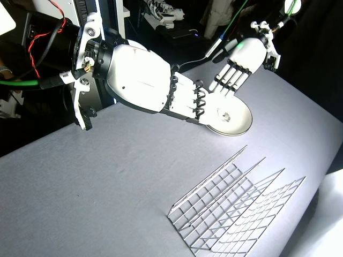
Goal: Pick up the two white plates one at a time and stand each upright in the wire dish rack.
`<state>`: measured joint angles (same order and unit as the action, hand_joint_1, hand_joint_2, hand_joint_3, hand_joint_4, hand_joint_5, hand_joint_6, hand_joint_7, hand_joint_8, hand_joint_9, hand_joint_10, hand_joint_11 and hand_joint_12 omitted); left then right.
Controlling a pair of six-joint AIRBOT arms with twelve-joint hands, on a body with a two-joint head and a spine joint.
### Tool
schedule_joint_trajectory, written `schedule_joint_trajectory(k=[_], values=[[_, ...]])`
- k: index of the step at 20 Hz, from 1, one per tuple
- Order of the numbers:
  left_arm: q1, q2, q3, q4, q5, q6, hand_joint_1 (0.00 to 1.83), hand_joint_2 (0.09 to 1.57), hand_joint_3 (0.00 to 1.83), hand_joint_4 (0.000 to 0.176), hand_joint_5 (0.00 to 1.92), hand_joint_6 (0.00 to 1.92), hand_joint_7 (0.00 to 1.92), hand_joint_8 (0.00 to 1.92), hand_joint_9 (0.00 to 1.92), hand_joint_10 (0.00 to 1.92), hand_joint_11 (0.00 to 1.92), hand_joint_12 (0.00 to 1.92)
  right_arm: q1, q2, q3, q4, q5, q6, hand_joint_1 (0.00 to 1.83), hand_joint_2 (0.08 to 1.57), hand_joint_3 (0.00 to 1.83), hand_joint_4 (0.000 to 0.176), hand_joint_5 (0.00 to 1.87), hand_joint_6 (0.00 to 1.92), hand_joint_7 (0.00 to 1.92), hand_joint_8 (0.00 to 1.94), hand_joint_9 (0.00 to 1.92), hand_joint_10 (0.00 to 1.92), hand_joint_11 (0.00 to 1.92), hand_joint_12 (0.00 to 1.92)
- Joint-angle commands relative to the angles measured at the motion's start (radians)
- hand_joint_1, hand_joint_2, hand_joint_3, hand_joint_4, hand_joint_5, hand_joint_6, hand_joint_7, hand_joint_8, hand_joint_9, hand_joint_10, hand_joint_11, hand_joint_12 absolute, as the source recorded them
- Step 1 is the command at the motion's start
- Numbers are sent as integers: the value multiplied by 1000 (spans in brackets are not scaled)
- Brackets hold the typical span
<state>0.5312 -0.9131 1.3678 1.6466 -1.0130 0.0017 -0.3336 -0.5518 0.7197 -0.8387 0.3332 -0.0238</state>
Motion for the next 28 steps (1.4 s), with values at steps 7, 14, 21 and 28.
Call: schedule_joint_trajectory(k=[7,14,21,28], values=[[2,-85,128,-66,-12,-1,0,1136,0,0,0,0,0,0,0,0,0,0,-9,9,0,26,92,-3,233,1155,0,0,36,7,19,5,0,0,0,1],[28,-110,190,-64,-6,-2,0,1137,0,0,0,0,0,0,0,0,0,0,-18,4,1,-11,185,-93,87,1141,0,0,43,5,9,3,0,0,0,0],[33,-117,203,-30,21,-2,0,1142,2,0,0,0,0,0,0,0,0,0,30,-117,98,-118,251,-206,79,1145,1,0,33,8,15,5,0,0,5,2],[60,-118,204,-1,42,-8,0,1140,1,0,0,0,0,0,0,0,0,0,-18,-214,162,-122,239,-296,70,1129,0,0,54,10,38,10,1,0,14,7]])
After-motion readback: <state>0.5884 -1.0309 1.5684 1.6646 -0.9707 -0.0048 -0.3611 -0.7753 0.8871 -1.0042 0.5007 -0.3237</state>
